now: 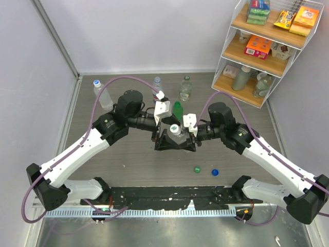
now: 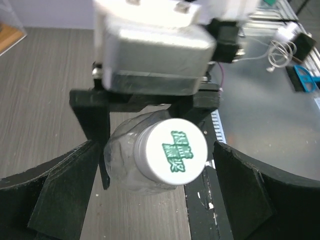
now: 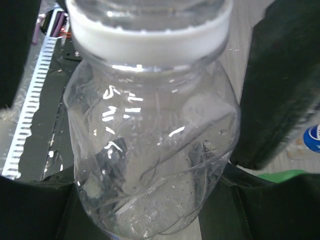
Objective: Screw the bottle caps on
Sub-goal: Screw the bottle cap onto the plastic bottle.
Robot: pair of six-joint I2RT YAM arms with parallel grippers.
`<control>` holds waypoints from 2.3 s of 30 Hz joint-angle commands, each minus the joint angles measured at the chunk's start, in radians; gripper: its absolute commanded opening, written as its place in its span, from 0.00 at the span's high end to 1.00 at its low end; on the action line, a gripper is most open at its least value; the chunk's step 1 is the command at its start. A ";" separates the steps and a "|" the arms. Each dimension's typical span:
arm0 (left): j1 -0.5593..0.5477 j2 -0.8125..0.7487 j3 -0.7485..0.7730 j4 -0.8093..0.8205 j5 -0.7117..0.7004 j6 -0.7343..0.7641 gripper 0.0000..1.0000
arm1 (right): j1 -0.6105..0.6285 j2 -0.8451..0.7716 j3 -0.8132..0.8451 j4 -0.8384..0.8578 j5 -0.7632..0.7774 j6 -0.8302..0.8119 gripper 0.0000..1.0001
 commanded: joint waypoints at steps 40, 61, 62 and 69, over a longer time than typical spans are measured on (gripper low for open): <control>-0.015 -0.098 -0.246 0.546 -1.006 -0.960 0.38 | 0.001 0.072 -0.041 0.246 0.509 0.418 0.99; -0.023 -0.039 -0.193 0.460 -0.884 -0.848 0.47 | 0.001 0.131 0.011 0.173 0.504 0.414 0.99; -0.023 -0.039 -0.193 0.460 -0.882 -0.842 0.48 | 0.000 0.129 0.013 0.171 0.503 0.414 0.99; -0.024 -0.050 -0.193 0.443 -0.906 -0.834 0.51 | 0.001 0.125 0.013 0.165 0.495 0.414 0.99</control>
